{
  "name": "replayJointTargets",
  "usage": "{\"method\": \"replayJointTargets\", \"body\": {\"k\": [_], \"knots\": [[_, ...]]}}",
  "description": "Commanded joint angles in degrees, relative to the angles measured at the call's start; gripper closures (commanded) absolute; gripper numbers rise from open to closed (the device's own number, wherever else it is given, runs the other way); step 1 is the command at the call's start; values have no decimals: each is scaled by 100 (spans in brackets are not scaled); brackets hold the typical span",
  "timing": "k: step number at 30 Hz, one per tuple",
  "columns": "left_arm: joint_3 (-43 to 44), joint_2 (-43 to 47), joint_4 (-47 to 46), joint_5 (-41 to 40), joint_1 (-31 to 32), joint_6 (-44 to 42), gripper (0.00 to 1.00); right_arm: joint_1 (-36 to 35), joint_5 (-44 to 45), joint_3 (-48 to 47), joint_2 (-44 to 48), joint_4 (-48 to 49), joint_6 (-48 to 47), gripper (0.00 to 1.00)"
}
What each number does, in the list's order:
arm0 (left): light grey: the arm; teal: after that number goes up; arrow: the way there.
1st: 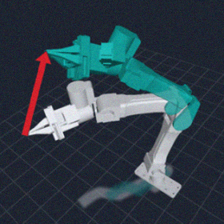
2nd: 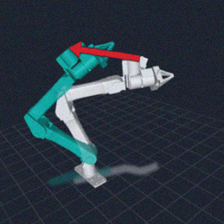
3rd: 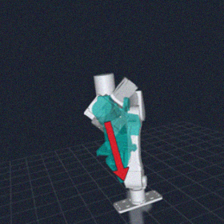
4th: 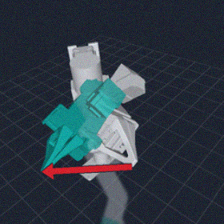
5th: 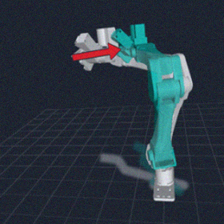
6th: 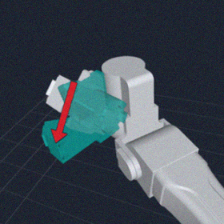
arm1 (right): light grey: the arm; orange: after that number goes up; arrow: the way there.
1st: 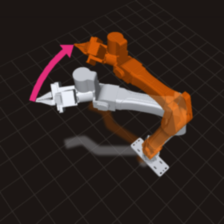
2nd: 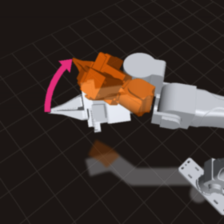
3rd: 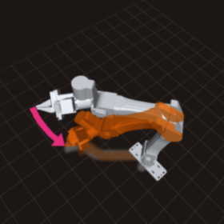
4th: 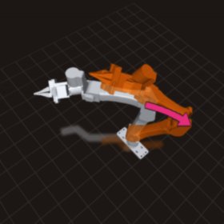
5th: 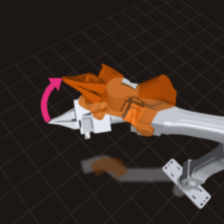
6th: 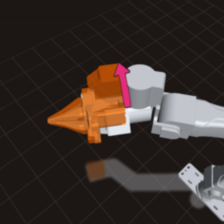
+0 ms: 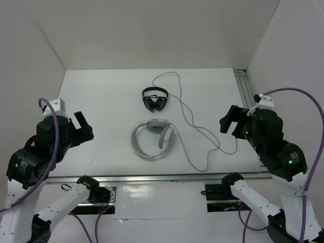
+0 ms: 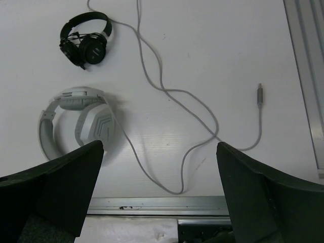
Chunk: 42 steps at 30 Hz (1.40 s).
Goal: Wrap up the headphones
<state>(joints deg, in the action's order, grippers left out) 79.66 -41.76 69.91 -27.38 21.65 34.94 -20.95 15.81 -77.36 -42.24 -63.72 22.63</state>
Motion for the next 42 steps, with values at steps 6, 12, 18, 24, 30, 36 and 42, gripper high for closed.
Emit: {"method": "replayJointTargets", "body": {"k": [6,12,18,24,30,36,42], "knots": [[-406,36,-1048,740,-20,-5,0,-23,141,230,-100,343,-101,0],[-1705,-745,-1645,1525,32,1057,5,-23,-315,643,-153,650,-163,0],[-3033,-1545,-2998,1596,691,2446,4,-23,-755,1039,-100,906,-163,0],[-3272,-2624,-3571,1367,1236,3210,1,-23,-1141,1346,-48,1169,-286,0],[-2991,-3548,-3361,664,1921,4248,1,-23,-1396,1531,-48,1511,-286,0],[-2991,-4253,-3370,488,1975,4443,2,-23,-1599,1584,-48,1626,-338,0],[-2991,-4991,-3475,426,1913,4557,19,-23,-1652,1584,119,1626,-391,0]]}}
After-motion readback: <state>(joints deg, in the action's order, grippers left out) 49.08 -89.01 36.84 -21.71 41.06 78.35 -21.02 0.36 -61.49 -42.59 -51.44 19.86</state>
